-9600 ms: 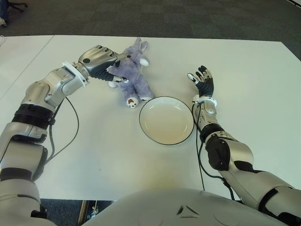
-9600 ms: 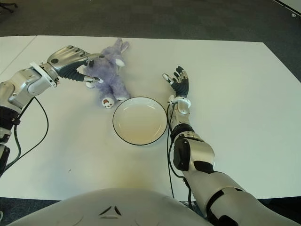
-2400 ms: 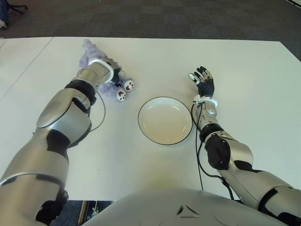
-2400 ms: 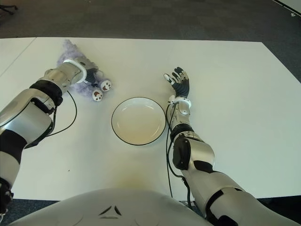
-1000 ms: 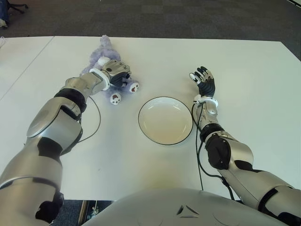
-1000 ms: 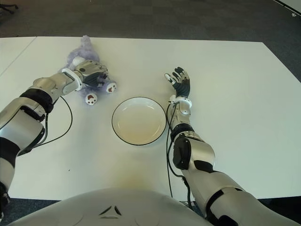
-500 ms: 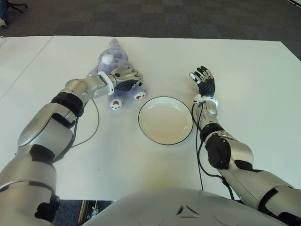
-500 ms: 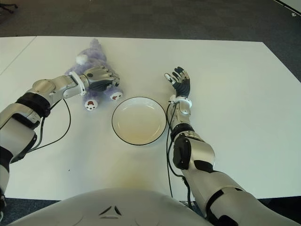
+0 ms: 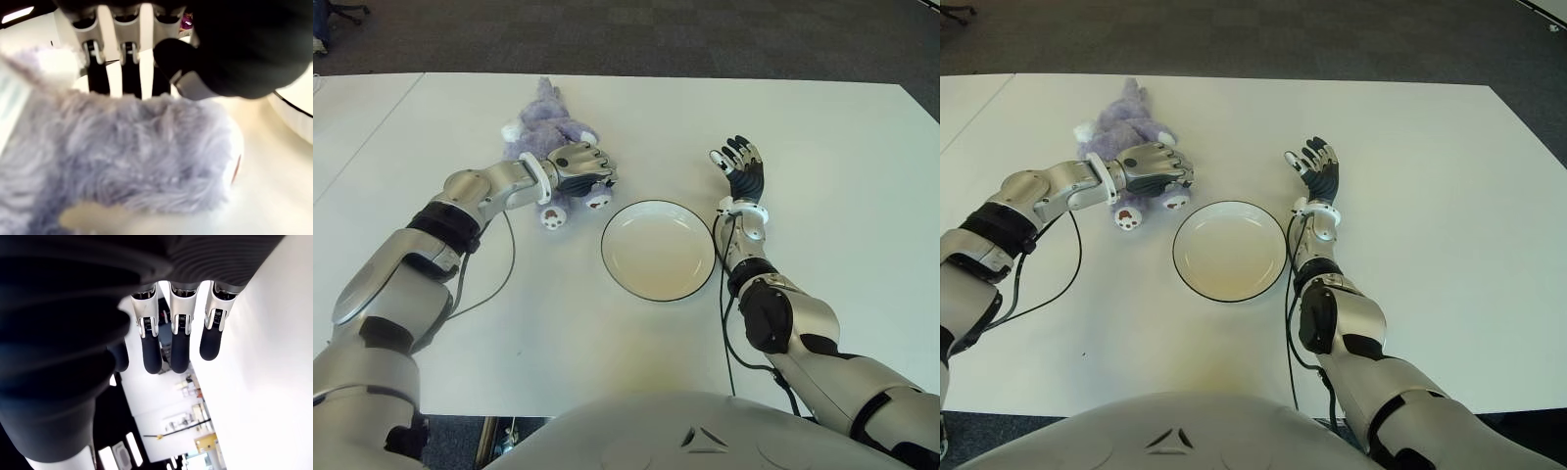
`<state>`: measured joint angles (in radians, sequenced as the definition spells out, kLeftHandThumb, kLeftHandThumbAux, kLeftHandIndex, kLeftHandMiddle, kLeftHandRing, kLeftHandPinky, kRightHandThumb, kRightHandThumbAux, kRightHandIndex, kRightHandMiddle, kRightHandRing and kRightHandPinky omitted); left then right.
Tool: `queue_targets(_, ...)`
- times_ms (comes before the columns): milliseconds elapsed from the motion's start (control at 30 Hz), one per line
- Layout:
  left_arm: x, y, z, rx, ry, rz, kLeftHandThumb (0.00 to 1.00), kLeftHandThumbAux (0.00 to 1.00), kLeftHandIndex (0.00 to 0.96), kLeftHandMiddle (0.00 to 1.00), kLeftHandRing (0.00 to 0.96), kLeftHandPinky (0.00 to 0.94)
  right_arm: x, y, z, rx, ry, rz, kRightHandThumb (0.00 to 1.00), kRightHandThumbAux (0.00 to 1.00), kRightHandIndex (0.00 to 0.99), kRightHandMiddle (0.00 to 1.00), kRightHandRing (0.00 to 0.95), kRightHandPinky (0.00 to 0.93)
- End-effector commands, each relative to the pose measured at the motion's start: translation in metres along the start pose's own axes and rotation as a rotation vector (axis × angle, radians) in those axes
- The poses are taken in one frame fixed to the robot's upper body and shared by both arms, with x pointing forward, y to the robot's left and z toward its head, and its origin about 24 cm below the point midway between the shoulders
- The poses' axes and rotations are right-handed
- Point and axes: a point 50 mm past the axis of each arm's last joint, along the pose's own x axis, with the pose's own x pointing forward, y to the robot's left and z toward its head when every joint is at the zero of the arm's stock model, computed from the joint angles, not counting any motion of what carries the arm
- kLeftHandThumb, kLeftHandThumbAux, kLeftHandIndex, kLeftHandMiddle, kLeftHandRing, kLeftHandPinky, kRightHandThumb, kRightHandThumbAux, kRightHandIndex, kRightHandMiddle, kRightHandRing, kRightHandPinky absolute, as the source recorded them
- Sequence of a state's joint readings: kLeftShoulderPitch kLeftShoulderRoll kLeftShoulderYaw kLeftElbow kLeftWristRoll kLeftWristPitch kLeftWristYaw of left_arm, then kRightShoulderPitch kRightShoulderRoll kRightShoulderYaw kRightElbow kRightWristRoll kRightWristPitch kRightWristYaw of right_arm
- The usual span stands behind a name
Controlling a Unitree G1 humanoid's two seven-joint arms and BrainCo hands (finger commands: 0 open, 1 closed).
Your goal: Put the doll into the plate.
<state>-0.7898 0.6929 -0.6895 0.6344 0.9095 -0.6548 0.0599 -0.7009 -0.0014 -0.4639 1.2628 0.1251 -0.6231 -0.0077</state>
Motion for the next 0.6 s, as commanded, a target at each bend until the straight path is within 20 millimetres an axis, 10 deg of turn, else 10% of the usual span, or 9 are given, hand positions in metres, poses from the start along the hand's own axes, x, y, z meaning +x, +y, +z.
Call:
queue_targets(33, -0.006, -0.003, 0.004, 0.022, -0.004, -0.074, 0.952, 0.647, 0.391, 0.508, 0.532, 0.768, -0.053, -0.03, -0.078, 0.027, 0.442, -0.127, 0.0, 0.879, 0.221, 0.233, 0.213, 0.198)
queue_targets(467, -0.01, 0.006, 0.007, 0.03, -0.012, -0.034, 0.953, 0.644, 0.396, 0.516, 0.544, 0.773, -0.054, -0.031, -0.078, 0.001, 0.452, -0.119, 0.0, 0.86, 0.206, 0.23, 0.207, 0.201)
queue_targets(533, -0.01, 0.007, 0.006, 0.023, -0.007, -0.025, 0.874, 0.649, 0.44, 0.591, 0.766, 0.779, -0.054, -0.032, -0.079, -0.002, 0.453, -0.119, 0.0, 0.851, 0.202, 0.232, 0.207, 0.2)
queue_targets(600, -0.014, 0.008, 0.0, 0.031, 0.008, -0.006, 0.854, 0.656, 0.421, 0.594, 0.726, 0.678, -0.054, -0.031, -0.078, -0.007, 0.451, -0.119, 0.0, 0.849, 0.204, 0.233, 0.207, 0.195)
